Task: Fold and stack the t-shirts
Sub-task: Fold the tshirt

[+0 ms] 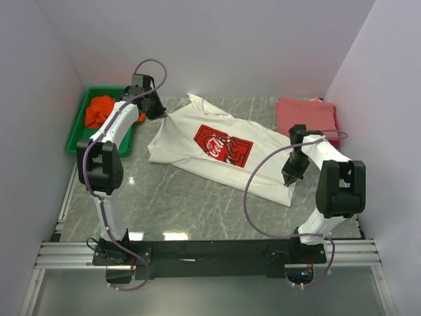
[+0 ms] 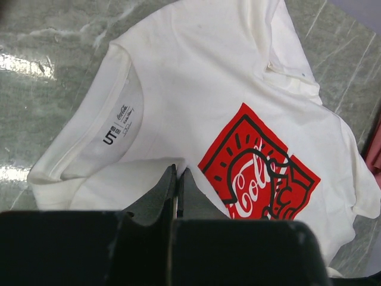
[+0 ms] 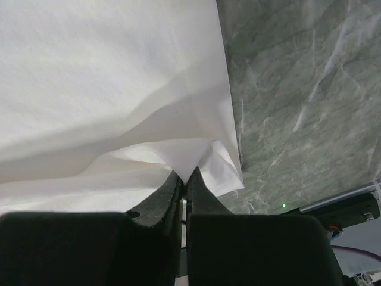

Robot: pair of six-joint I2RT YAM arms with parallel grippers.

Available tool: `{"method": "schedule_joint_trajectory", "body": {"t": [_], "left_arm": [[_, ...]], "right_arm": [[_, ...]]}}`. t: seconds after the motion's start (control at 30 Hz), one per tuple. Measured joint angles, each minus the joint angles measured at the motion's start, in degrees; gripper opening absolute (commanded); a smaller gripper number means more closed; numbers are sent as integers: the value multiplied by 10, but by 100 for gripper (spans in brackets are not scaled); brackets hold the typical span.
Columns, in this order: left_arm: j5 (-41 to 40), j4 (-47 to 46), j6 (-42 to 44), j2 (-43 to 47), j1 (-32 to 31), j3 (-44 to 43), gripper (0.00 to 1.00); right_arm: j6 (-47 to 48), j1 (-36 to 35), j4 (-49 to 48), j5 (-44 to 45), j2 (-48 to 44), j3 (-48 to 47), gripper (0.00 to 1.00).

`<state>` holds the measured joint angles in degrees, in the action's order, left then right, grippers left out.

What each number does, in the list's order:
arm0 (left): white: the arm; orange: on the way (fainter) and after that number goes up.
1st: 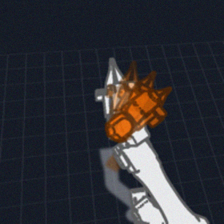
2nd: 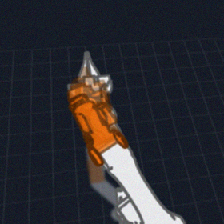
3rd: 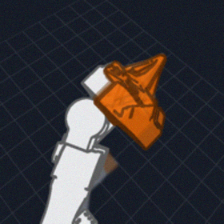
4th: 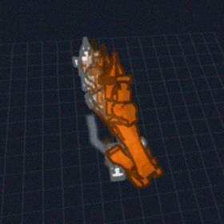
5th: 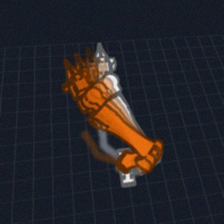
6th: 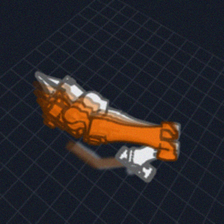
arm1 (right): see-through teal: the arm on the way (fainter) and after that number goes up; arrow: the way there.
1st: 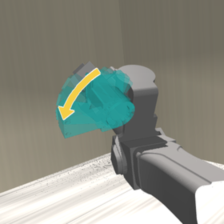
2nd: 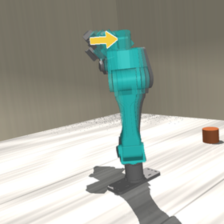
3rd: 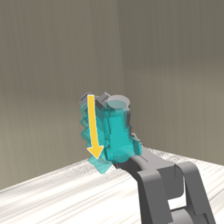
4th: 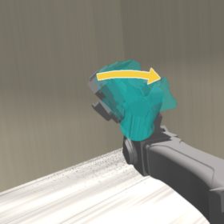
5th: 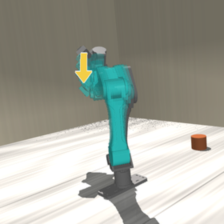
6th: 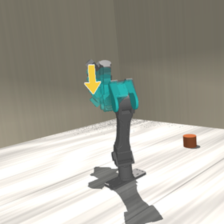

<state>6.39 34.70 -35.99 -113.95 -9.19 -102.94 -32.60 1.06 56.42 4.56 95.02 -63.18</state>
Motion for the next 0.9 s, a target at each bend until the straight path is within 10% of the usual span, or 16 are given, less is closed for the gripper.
{"method": "schedule_joint_trajectory", "body": {"t": [0.1, 0.23, 0.33, 0.9], "left_arm": [[4, 0, 4, -18, 0, -16, 16], [8, 1, 10, -35, 0, -33, 73], [8, 2, 8, -40, 0, -44, 83], [-35, -8, 8, 123, 7, 237, 80]], "right_arm": [[3, 2, -1, 4, 14, -8, 5], [7, 2, 2, 6, 26, -22, 45], [11, 3, 6, 15, 27, -46, 54], [5, 18, 1, 13, -37, 62, 55]]}}
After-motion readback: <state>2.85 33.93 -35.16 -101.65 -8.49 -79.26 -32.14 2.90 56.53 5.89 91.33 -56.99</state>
